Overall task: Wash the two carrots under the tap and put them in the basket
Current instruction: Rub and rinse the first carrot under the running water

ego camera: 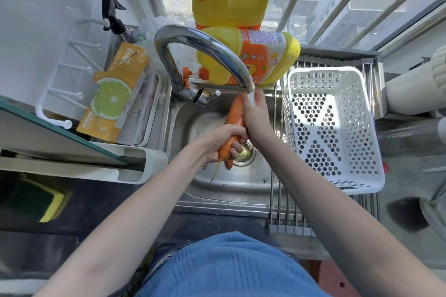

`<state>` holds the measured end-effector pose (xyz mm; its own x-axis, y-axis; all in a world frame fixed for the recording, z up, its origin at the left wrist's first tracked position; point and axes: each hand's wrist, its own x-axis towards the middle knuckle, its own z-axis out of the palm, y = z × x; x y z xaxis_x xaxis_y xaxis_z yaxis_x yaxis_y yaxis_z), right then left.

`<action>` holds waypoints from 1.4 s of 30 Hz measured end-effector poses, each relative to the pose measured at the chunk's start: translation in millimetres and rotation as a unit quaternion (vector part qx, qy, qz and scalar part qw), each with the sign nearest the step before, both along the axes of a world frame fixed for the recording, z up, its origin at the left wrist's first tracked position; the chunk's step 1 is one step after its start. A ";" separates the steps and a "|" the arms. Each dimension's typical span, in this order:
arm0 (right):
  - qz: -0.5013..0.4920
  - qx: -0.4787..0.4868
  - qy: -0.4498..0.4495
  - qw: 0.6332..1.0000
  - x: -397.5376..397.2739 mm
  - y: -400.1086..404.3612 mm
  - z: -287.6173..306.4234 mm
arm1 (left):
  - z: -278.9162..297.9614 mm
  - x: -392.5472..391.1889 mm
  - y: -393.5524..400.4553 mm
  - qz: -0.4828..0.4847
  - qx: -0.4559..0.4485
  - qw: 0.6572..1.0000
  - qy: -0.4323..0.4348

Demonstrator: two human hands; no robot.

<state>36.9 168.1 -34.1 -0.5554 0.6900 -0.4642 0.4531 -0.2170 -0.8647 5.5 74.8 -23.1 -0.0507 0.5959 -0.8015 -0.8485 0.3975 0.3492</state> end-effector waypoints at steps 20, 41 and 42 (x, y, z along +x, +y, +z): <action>0.114 -0.070 -0.033 0.990 19.2 3.2 1.6 | -18.6 16.7 0.9 0.020 -0.059 0.995 0.080; -0.041 -0.246 0.054 0.967 19.1 13.0 -17.1 | -14.0 2.6 -5.9 0.034 -0.006 0.996 0.086; -0.064 -0.257 0.069 0.962 19.9 13.8 -15.9 | -13.7 -4.9 -8.6 0.072 0.016 0.996 0.052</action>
